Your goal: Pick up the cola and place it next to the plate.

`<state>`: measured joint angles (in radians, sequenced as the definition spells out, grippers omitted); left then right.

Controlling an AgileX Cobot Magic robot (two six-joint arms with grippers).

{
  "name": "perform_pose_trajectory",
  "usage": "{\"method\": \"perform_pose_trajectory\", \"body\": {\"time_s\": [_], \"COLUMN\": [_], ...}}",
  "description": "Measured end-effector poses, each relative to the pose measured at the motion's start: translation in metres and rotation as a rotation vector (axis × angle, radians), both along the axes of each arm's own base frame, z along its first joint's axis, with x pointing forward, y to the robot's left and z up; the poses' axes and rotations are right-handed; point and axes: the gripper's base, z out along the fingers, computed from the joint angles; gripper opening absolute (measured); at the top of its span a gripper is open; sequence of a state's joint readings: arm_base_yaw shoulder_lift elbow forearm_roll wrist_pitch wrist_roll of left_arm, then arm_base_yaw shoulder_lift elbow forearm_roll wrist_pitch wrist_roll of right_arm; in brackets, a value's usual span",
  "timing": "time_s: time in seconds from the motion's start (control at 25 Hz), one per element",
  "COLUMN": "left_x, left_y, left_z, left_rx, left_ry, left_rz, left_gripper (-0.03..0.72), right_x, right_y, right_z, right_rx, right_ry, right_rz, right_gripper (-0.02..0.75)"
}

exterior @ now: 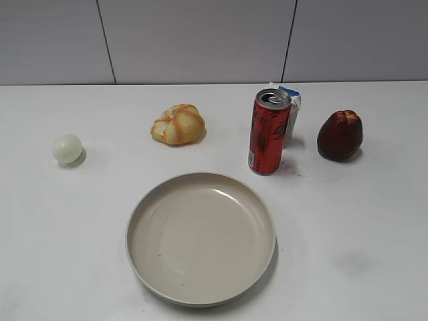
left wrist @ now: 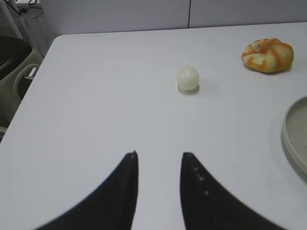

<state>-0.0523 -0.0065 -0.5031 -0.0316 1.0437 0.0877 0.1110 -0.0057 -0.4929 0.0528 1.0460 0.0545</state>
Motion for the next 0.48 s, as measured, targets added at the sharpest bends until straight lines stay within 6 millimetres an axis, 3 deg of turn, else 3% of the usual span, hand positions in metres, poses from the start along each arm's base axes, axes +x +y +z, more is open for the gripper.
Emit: {"method": "perform_pose_trajectory", "body": {"time_s": [0.48], "left_x": [0.0000], "left_y": [0.0000], "left_z": [0.0000], "left_rx": [0.000], "left_ry": [0.000], "left_rz": [0.000], "left_gripper": [0.237], "right_x": [0.0001], "right_y": [-0.0008], "right_z": [0.0000], "right_rx": [-0.009], "right_ry": [-0.001], "right_rz": [-0.006], "right_gripper": [0.577]}}
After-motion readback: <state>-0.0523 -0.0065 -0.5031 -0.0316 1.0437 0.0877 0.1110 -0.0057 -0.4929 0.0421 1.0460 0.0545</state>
